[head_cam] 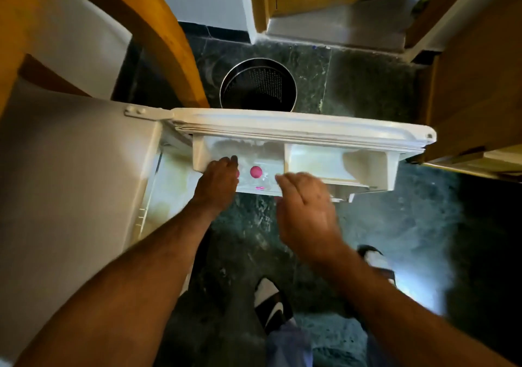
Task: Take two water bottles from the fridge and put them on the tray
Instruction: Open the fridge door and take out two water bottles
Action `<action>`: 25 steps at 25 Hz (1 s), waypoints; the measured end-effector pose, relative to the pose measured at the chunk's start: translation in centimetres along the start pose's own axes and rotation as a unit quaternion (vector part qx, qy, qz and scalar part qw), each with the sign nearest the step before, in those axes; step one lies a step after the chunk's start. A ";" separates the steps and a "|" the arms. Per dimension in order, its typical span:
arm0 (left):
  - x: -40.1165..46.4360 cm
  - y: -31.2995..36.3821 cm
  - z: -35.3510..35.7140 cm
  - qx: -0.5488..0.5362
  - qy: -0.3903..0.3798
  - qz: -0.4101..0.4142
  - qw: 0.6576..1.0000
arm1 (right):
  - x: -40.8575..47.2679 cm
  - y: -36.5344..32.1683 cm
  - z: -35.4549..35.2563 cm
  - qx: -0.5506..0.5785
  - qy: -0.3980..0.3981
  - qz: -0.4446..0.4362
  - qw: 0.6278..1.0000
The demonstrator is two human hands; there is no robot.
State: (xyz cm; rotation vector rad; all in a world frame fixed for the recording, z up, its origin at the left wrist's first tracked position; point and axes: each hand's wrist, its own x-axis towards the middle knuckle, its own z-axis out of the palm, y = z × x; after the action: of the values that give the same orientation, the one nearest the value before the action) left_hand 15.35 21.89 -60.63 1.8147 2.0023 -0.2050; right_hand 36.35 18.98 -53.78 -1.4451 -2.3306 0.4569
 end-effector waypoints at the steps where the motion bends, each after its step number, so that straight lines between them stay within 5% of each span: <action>1: 0.6 0.0 0.0 0.012 -0.019 0.017 1.000 | -0.2 -1.5 1.4 0.037 -0.015 -0.015 0.999; 4: 1.5 -0.6 0.7 -0.023 -0.027 0.015 0.999 | 2.5 -4.2 6.8 0.138 -0.160 0.083 0.974; 8: 1.6 -0.8 1.9 -0.115 0.027 -0.005 0.993 | 7.6 -1.7 12.4 0.088 -0.285 0.257 0.919; 13: 0.1 -1.1 1.2 -0.119 -0.021 -0.028 0.992 | 8.1 -0.3 10.5 0.030 -0.304 0.143 0.941; 17: -5.7 -0.3 -2.0 -0.182 0.071 -0.053 0.979 | 4.9 -2.7 4.5 0.030 -0.277 0.019 0.960; 20: -11.0 2.2 -7.0 -0.178 0.145 -0.043 0.972 | 3.2 -3.5 -2.7 0.083 -0.242 0.044 0.966; 25: -17.2 6.2 -14.8 -0.212 0.195 -0.166 0.943 | 4.5 -2.3 -16.0 0.147 -0.189 -0.007 0.971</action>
State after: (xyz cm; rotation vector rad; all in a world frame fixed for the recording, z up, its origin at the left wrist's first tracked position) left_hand 19.15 12.76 -39.27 1.3127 2.3814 0.4928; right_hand 40.08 23.41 -38.07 -1.2861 -2.4145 1.1069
